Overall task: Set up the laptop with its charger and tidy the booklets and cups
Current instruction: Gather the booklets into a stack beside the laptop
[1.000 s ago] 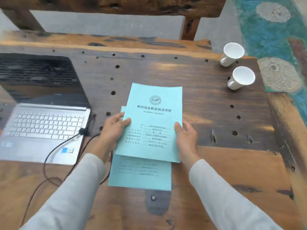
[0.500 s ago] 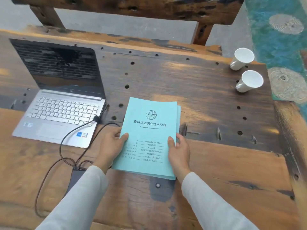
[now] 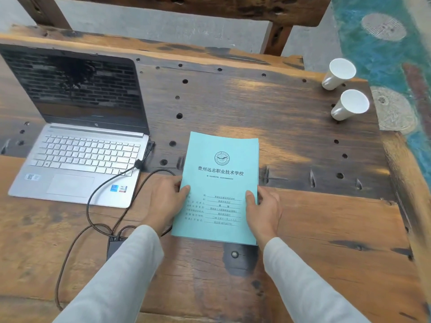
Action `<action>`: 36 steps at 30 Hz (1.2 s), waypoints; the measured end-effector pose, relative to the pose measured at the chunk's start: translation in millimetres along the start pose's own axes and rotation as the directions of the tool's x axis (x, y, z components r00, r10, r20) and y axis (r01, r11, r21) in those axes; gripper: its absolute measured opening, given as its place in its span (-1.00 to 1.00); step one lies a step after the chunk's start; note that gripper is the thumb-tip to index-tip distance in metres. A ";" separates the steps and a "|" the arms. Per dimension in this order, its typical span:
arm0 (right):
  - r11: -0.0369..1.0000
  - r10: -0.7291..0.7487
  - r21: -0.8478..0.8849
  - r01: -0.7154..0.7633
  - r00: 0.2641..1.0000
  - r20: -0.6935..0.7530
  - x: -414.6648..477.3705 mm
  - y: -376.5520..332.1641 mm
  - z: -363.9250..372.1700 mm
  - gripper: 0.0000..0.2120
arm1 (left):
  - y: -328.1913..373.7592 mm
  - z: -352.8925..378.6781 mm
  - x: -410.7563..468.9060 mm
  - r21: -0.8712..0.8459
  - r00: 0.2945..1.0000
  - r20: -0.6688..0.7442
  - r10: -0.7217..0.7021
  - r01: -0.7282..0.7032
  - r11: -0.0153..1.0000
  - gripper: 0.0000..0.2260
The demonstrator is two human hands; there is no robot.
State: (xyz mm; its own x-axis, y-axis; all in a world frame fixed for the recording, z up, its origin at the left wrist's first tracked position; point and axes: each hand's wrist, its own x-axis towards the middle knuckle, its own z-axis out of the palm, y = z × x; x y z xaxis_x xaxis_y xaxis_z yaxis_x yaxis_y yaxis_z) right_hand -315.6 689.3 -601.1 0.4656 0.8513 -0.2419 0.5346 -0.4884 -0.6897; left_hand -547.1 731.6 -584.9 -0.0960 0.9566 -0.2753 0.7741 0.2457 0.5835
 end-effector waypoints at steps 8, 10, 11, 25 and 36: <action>0.999 0.023 -0.025 -0.023 1.000 -0.009 -3.4 -0.4 1.2 -0.88 | -2.9 11.2 3.3 -0.088 0.998 0.065 -0.028 0.034 0.996 -0.86; 0.999 0.031 -0.034 -0.030 1.000 0.006 -0.3 0.5 -1.0 -0.92 | -3.1 12.0 4.1 -0.111 0.997 0.066 -0.050 0.057 0.992 -0.86; 0.999 0.033 -0.042 -0.033 0.999 0.013 0.8 0.5 -2.2 -0.90 | -3.3 12.4 4.1 -0.130 0.995 0.072 -0.066 0.075 0.989 -0.86; 0.976 0.153 0.147 -0.160 0.987 0.056 12.6 -0.9 -13.3 -0.84 | -7.3 18.5 3.9 -0.500 0.956 0.131 -0.264 0.293 0.815 -0.76; 0.971 0.171 0.160 -0.176 0.984 0.047 13.4 1.0 -11.0 -0.81 | -11.1 20.3 1.8 -0.489 0.960 0.118 -0.256 0.280 0.826 -0.75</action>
State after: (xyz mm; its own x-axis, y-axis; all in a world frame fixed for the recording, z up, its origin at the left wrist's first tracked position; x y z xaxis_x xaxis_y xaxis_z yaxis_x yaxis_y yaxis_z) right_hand -301.1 698.0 -597.5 0.5166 0.7634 -0.3878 0.3241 -0.5936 -0.7366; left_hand -543.2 727.4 -607.4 -0.2167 0.8365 -0.5032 0.3063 0.5477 0.7786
